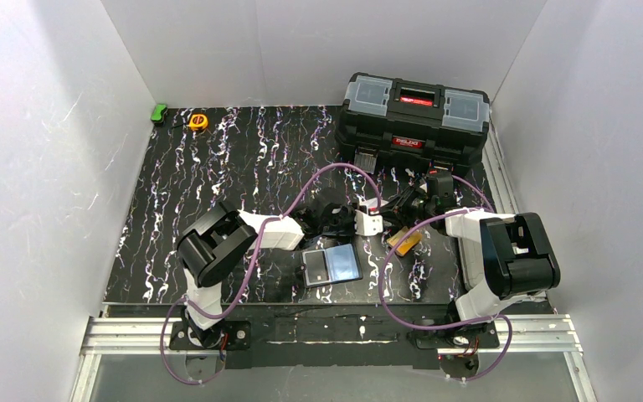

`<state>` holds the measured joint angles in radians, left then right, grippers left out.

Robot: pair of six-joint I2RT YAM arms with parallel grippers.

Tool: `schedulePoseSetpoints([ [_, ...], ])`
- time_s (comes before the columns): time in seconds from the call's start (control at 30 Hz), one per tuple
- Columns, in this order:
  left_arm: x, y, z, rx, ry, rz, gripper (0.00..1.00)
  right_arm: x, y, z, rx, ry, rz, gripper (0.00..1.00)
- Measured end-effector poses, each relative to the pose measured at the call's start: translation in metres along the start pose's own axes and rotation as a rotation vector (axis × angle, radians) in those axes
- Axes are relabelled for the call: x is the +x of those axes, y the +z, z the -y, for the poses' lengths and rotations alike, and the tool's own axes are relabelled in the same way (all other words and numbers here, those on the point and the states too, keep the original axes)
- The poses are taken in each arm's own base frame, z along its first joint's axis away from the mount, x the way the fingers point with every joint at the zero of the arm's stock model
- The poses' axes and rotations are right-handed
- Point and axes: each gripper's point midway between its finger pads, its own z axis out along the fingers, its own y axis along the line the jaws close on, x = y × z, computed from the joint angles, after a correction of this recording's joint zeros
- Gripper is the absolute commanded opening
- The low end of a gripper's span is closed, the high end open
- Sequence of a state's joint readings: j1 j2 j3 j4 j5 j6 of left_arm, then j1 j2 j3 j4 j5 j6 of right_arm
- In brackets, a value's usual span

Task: Put the credit cards into the card holder
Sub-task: Pick up the credit card from the center of the board.

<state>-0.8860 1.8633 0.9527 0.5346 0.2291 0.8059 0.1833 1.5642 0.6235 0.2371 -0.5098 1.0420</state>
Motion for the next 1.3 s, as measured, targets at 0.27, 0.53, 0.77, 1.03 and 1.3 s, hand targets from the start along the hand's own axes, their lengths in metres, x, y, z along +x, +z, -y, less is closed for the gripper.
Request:
schedulePoseSetpoints([
  [0.27,0.0,0.0,-0.003,-0.018,-0.05,-0.008,0.03,0.0,0.0,-0.001,-0.006,-0.001,0.001,0.23],
  [0.53,0.002,0.002,-0.002,-0.02,-0.06,-0.014,0.0,-0.002,0.0,-0.002,-0.011,-0.003,0.007,0.27],
  [0.77,-0.003,0.003,-0.013,-0.055,-0.048,-0.004,0.0,0.0,-0.001,-0.003,-0.016,-0.004,-0.008,0.71],
  [1.03,-0.013,0.003,-0.032,-0.115,0.011,0.018,0.0,0.005,0.0,0.0,-0.01,-0.004,-0.025,0.98],
  [1.3,-0.012,0.0,-0.035,-0.133,0.103,0.019,0.0,0.004,-0.004,-0.002,-0.016,-0.009,-0.019,0.98],
])
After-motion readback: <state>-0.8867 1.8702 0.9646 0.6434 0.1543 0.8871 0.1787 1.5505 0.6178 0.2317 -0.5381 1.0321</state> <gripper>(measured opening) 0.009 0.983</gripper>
